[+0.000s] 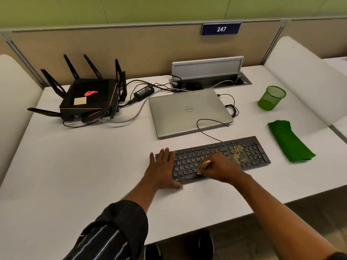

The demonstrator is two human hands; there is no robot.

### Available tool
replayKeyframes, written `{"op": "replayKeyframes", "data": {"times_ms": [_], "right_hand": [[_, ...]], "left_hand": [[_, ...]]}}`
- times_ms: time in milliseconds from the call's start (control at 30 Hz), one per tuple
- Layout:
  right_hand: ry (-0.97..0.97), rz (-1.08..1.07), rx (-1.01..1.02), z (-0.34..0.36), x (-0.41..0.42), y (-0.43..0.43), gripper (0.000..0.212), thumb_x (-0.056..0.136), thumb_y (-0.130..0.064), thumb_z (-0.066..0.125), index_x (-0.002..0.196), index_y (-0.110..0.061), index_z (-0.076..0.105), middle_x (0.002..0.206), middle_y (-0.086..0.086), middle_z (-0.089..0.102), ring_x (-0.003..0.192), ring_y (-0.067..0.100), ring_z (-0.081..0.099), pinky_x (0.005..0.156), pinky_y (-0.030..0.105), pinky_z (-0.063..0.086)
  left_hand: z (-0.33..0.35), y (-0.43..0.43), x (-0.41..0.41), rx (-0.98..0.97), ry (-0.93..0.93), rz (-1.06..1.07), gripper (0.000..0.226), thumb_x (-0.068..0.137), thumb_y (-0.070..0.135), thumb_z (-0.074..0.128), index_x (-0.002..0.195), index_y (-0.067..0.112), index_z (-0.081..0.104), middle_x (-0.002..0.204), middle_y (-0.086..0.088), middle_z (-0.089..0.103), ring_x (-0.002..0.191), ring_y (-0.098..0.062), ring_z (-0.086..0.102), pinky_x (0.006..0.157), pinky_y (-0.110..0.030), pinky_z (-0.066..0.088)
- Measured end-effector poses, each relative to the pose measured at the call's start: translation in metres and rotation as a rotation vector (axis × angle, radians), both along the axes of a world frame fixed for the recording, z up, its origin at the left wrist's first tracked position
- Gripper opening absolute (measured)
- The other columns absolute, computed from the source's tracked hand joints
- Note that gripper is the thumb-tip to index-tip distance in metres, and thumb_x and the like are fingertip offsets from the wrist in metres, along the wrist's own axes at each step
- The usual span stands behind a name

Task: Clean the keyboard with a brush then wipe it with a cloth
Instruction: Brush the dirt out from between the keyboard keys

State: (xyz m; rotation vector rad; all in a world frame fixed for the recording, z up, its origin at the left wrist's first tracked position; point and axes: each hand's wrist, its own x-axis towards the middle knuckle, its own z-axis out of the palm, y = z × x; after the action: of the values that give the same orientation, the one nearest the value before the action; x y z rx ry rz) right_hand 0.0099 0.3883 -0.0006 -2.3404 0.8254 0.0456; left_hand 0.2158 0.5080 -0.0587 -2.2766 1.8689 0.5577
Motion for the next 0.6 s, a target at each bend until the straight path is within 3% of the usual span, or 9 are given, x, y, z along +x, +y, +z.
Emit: {"op": "replayKeyframes", "data": {"times_ms": [200, 267, 367, 433, 600], "right_hand": [[-0.057, -0.132, 0.009, 0.002, 0.008, 0.011, 0.014, 0.089, -0.019, 0.07, 0.101, -0.019, 0.076, 0.094, -0.003, 0.076, 0.079, -0.001, 0.066, 0.069, 0.011, 0.05], [-0.053, -0.163, -0.003, 0.002, 0.007, 0.013, 0.013, 0.088, -0.018, 0.07, 0.1, -0.017, 0.076, 0.094, -0.001, 0.076, 0.081, 0.002, 0.067, 0.073, 0.016, 0.054], [-0.04, -0.097, -0.001, 0.0, 0.016, 0.028, 0.01, 0.088, -0.019, 0.069, 0.094, -0.014, 0.076, 0.089, 0.001, 0.076, 0.08, 0.01, 0.069, 0.077, 0.033, 0.058], [-0.049, -0.038, -0.001, -0.001, 0.026, 0.039, 0.011, 0.089, -0.02, 0.068, 0.092, -0.014, 0.076, 0.087, 0.0, 0.076, 0.078, 0.01, 0.069, 0.075, 0.035, 0.058], [-0.13, -0.135, 0.01, 0.004, 0.034, 0.041, 0.013, 0.088, -0.016, 0.07, 0.098, -0.015, 0.077, 0.089, -0.003, 0.075, 0.071, -0.004, 0.065, 0.065, 0.012, 0.051]], "left_hand": [[-0.002, 0.006, 0.011, -0.014, 0.028, -0.049, 0.134, 0.073, 0.081, 0.065, 0.16, 0.016, -0.013, 0.169, -0.012, -0.013, 0.156, -0.03, -0.012, 0.124, -0.056, -0.002], [-0.004, 0.009, 0.015, -0.024, 0.04, -0.052, 0.134, 0.072, 0.081, 0.065, 0.16, 0.017, -0.013, 0.169, -0.012, -0.014, 0.156, -0.029, -0.012, 0.124, -0.056, -0.003], [-0.006, 0.01, 0.016, -0.031, 0.047, -0.056, 0.134, 0.073, 0.081, 0.065, 0.16, 0.018, -0.013, 0.169, -0.013, -0.014, 0.155, -0.031, -0.012, 0.124, -0.055, -0.003], [-0.005, 0.01, 0.015, -0.037, 0.048, -0.064, 0.133, 0.073, 0.081, 0.065, 0.16, 0.018, -0.014, 0.169, -0.014, -0.014, 0.155, -0.032, -0.012, 0.125, -0.054, -0.002], [-0.005, 0.014, 0.02, -0.038, 0.05, -0.064, 0.132, 0.075, 0.08, 0.065, 0.16, 0.019, -0.015, 0.168, -0.013, -0.014, 0.155, -0.031, -0.012, 0.125, -0.053, -0.002]]}}
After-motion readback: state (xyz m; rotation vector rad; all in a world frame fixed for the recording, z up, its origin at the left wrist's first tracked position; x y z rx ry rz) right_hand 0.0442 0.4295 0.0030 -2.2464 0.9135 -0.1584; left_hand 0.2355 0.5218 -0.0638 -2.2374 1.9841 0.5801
